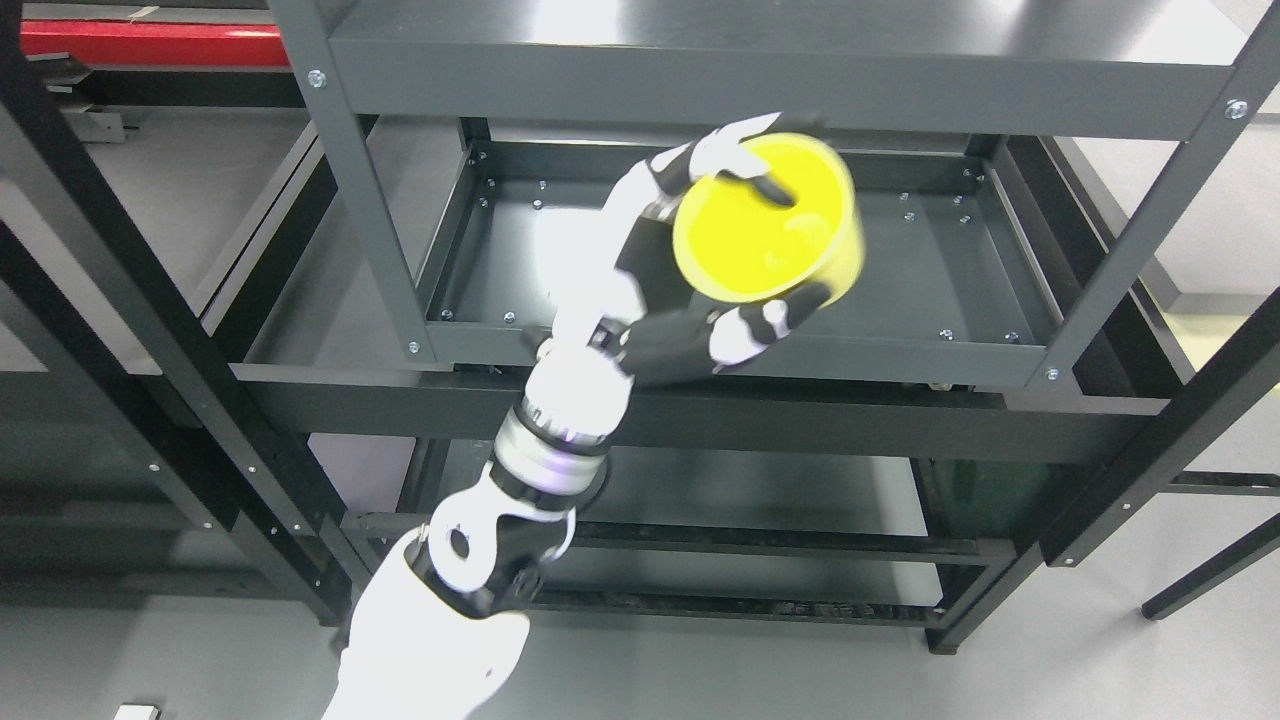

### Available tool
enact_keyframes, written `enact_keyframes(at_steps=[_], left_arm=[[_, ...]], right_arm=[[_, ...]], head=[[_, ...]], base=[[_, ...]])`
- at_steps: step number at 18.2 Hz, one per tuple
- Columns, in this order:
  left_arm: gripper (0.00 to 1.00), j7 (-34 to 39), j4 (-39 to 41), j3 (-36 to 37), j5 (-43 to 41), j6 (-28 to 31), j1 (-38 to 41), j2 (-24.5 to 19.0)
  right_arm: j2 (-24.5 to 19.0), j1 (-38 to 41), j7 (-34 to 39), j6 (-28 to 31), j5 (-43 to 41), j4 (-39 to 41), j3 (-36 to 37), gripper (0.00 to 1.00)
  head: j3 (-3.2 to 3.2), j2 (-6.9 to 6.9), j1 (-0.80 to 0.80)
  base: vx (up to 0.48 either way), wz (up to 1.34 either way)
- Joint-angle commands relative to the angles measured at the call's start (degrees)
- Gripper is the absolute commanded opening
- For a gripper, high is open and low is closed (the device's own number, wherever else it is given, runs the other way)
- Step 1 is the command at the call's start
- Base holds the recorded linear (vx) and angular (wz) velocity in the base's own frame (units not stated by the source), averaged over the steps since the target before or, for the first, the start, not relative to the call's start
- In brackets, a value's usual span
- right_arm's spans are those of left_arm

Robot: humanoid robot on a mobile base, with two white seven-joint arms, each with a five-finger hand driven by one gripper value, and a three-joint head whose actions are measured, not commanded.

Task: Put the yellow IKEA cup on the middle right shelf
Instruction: 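Reach the left hand up onto the upper shelf with the cup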

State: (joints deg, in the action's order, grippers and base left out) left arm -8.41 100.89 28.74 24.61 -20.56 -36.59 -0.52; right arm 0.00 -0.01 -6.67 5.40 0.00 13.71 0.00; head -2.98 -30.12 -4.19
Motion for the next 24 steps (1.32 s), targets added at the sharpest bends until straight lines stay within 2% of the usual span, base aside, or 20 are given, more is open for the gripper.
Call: enact_keyframes(at_steps=[1, 7, 10, 14, 16, 19, 24], left_arm=[[0.01, 3.73, 0.71, 3.88, 0.53, 5.25, -14.1, -0.48], [0.0, 17.19, -3.67, -3.24, -0.09, 26.6, -24.83, -0.48], [0.0, 19.66, -7.8, -6.32, -1.05, 32.84, -28.7, -0.48], [0.0, 19.84, -13.69, -9.48, -7.19, 43.48, -31.87, -0.48], [0.0, 20.54, -18.07, -11.68, -9.57, 45.95, -32.14, -0.48], [0.01, 20.81, -26.26, -14.23, -10.9, 45.79, -32.05, -0.48], [0.05, 20.28, -30.32, -13.71, -7.57, 44.99, -32.05, -0.48]], right_arm=[[1.0, 0.8, -0.01, -0.03, -1.41, 0.0, -0.97, 0.99], [1.0, 0.8, -0.01, -0.03, -1.41, 0.0, -0.97, 0.99], [1.0, 0.8, -0.01, -0.03, -1.41, 0.0, -0.97, 0.99], [1.0, 0.8, -0.01, -0.03, -1.41, 0.0, -0.97, 0.99], [1.0, 0.8, -0.01, -0.03, -1.41, 0.0, -0.97, 0.99], [1.0, 0.8, -0.01, -0.03, -1.41, 0.0, -0.97, 0.99], [1.0, 0.8, -0.01, -0.03, -1.41, 0.0, -0.97, 0.99]], head=[[0.0, 0.0, 0.0], [0.0, 0.0, 0.0], [0.0, 0.0, 0.0], [0.0, 0.02, 0.0], [0.0, 0.02, 0.0], [0.0, 0.02, 0.0], [0.0, 0.02, 0.0]], base=[[0.048, -0.06], [0.034, -0.03], [0.04, -0.03], [0.044, -0.06], [0.025, -0.02], [0.0, 0.0], [0.012, -0.01]])
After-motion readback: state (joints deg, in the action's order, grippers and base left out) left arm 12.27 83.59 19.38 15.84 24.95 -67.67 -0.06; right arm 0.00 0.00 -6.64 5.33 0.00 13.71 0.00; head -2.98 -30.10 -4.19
